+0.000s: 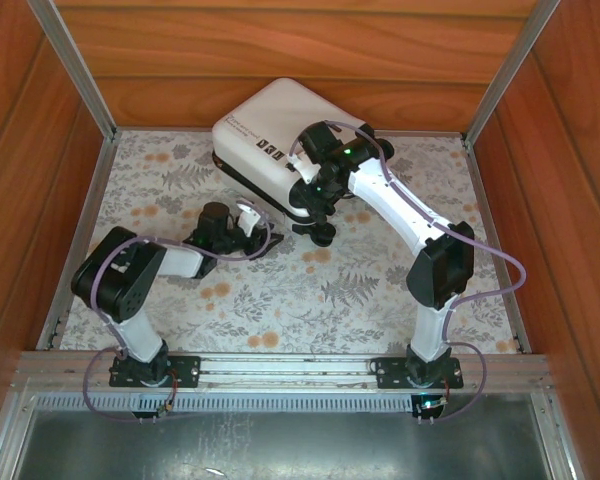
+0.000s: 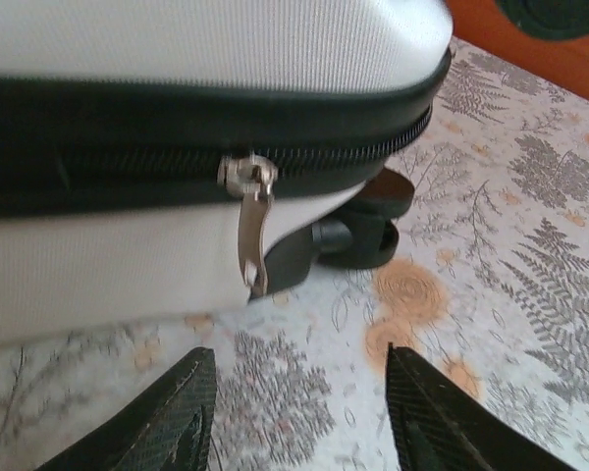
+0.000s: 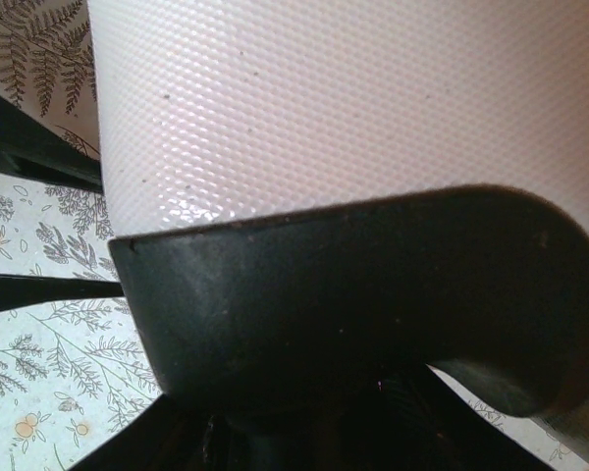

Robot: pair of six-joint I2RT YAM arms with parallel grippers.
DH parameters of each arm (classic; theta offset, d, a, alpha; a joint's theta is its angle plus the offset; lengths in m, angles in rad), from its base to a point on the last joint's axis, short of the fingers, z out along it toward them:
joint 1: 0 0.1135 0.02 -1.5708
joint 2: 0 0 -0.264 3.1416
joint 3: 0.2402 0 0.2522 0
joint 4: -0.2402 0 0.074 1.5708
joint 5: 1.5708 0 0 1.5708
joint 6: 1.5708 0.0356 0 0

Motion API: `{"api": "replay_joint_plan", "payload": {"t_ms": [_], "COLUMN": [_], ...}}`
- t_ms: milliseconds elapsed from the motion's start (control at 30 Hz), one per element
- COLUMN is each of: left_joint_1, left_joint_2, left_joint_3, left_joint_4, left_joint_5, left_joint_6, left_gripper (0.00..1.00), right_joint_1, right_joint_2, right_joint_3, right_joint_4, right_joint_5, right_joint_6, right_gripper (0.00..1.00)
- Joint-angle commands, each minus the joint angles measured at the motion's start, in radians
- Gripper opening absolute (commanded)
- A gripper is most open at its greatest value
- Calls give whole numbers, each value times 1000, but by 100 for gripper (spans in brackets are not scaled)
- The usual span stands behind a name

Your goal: Pack the luggage

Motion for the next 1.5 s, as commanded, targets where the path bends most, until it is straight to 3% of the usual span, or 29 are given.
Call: {"api": "replay_joint_plan", "payload": {"t_ms": [0,67,233,433,600,700,1033,1267,1467], "left_joint_1": [-52,-77,-103,-120,-141,-156,-216,-254,-305], "left_joint_2": [41,73,159,190,179,179,124,56,20], "left_joint_3": [25,28,39,45,43,44,38,-14,-63], "left_joint_4": [131,189,336,455,474,475,483,481,483], "left_joint_5": [-28,-138,-295,-377,-411,-428,-427,-418,-426], "left_joint_6": [76,64,18,-21,-5,0,4,27,82], "left_gripper": [50,50,50,44,43,37,0,0,0], "right_joint_1": [8,8,7,8,8,7,9,18,53], "right_joint_2": [-86,-88,-91,-93,-93,-93,-104,-133,-38], "right_joint_3": [24,23,25,23,18,16,-9,-11,173], "right_joint_4": [35,35,36,37,41,46,60,106,31], "right_joint_5": [23,31,37,33,31,30,13,-121,-269], "right_joint_6": [31,34,35,33,34,34,50,111,192], "right_gripper": [0,0,0,0,0,0,0,0,0]}}
